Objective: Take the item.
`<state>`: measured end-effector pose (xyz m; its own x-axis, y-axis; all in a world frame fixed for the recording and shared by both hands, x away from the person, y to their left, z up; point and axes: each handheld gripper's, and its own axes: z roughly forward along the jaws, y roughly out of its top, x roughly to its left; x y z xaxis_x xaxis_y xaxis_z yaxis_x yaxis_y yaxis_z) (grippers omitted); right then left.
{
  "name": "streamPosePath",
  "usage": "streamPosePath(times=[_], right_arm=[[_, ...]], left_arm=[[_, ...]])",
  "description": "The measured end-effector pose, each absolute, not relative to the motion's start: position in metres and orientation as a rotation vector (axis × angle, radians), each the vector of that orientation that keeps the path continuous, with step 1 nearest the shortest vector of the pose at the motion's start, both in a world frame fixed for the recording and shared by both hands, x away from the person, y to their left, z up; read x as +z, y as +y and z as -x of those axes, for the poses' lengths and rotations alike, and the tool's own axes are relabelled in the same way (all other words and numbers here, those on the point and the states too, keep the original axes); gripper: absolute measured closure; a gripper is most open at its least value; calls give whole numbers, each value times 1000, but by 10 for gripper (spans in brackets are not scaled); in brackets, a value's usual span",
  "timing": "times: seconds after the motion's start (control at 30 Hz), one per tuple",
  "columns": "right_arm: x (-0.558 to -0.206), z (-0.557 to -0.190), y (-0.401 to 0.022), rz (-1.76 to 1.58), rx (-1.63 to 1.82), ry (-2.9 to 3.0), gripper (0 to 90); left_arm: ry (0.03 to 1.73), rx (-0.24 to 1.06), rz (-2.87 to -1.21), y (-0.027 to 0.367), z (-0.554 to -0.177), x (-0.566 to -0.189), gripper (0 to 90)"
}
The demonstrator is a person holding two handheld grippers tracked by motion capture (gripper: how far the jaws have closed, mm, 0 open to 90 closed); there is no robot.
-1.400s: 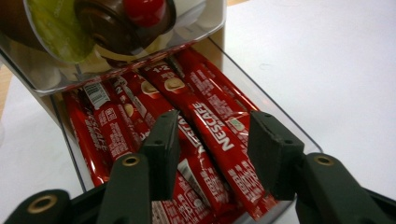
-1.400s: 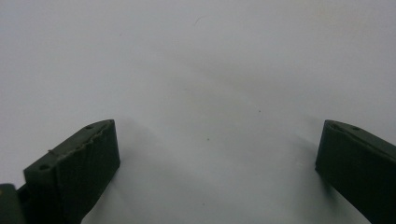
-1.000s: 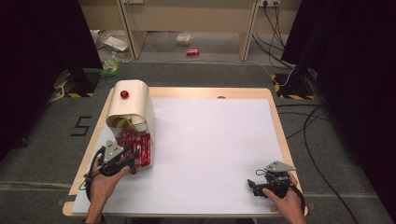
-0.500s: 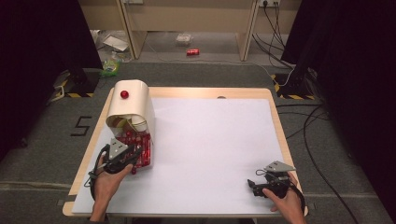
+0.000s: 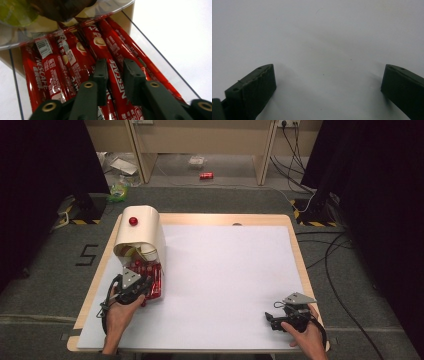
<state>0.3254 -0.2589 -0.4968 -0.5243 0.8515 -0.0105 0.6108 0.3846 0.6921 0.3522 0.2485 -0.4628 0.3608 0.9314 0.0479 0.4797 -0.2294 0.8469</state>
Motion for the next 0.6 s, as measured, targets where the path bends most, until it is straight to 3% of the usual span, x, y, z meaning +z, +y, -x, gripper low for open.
streamPosePath(times=[0.2, 0.6], right_arm=[[-497, -325, -259, -1269, 912, 2284, 2], [-497, -325, -259, -1269, 911, 2284, 2]], left_arm=[[1225, 738, -1819, 253, -350, -460, 826], [1187, 727, -1883, 261, -345, -452, 853]])
